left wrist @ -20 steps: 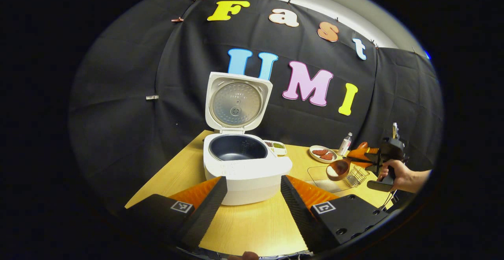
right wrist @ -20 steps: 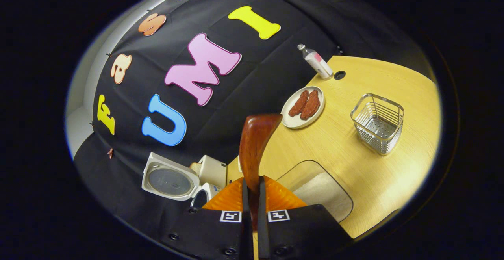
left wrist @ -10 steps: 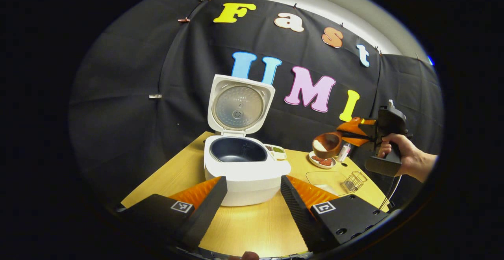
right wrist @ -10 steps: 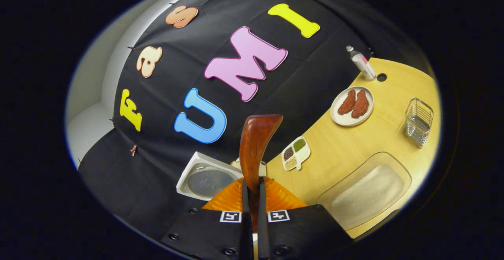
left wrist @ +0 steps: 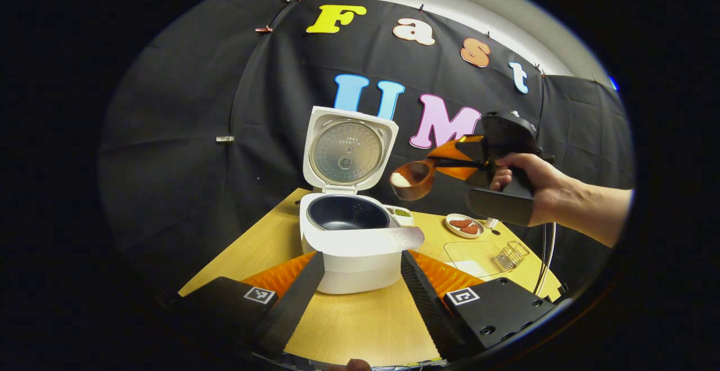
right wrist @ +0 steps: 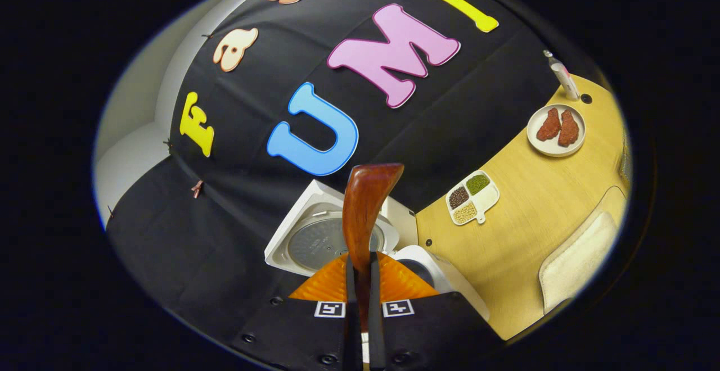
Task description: Close the left gripper, press the button to open the rice cooker; take a wooden spoon from the chopstick holder with the right hand, scoop a spoonful of rice and pour it into the rice cooker, then put the wooden spoon back into the chopstick holder.
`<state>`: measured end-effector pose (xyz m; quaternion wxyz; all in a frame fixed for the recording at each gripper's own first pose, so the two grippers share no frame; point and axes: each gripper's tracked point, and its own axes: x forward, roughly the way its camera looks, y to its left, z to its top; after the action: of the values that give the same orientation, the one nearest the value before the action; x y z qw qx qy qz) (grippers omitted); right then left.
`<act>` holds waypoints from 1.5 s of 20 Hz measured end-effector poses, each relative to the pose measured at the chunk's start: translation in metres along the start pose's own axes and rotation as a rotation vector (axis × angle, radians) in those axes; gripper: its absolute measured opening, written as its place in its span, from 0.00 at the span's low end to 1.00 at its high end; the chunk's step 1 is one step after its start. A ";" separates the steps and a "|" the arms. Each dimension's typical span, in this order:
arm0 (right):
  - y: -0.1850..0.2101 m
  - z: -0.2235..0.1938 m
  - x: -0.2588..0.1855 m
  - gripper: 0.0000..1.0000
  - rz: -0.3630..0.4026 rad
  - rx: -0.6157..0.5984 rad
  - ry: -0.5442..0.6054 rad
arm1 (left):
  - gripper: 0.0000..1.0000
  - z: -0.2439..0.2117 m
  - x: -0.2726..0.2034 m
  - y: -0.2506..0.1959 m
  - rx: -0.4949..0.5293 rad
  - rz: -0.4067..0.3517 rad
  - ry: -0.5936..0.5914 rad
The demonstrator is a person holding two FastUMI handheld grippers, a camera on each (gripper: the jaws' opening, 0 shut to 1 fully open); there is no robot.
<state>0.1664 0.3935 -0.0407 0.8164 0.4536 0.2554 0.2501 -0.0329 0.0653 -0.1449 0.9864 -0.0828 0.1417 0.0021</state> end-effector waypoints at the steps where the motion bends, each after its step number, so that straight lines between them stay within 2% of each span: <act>1: 0.004 -0.007 0.010 0.10 -0.002 -0.019 0.009 | 0.95 0.000 0.000 0.003 0.001 0.005 0.001; 4: 0.011 -0.026 0.040 0.09 -0.010 -0.097 0.026 | 0.95 0.001 0.001 0.012 -0.009 0.016 0.003; 10: 0.009 -0.049 0.080 0.09 -0.048 -0.354 0.041 | 0.95 -0.001 -0.002 0.028 -0.030 0.050 0.006; 19: 0.012 -0.096 0.104 0.09 -0.025 -0.885 0.117 | 0.95 -0.004 -0.001 0.045 -0.060 0.081 0.007; 24: 0.012 -0.134 0.104 0.10 0.039 -1.228 0.184 | 0.95 -0.006 0.000 0.051 -0.068 0.091 0.012; 30: 0.036 -0.178 0.090 0.09 0.208 -1.606 0.189 | 0.95 -0.006 0.001 0.053 -0.069 0.095 0.015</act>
<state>0.1125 0.5767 -0.1076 0.8403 -0.2715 0.0225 0.4687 -0.0356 0.1166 -0.1597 0.9807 -0.1100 0.1529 0.0533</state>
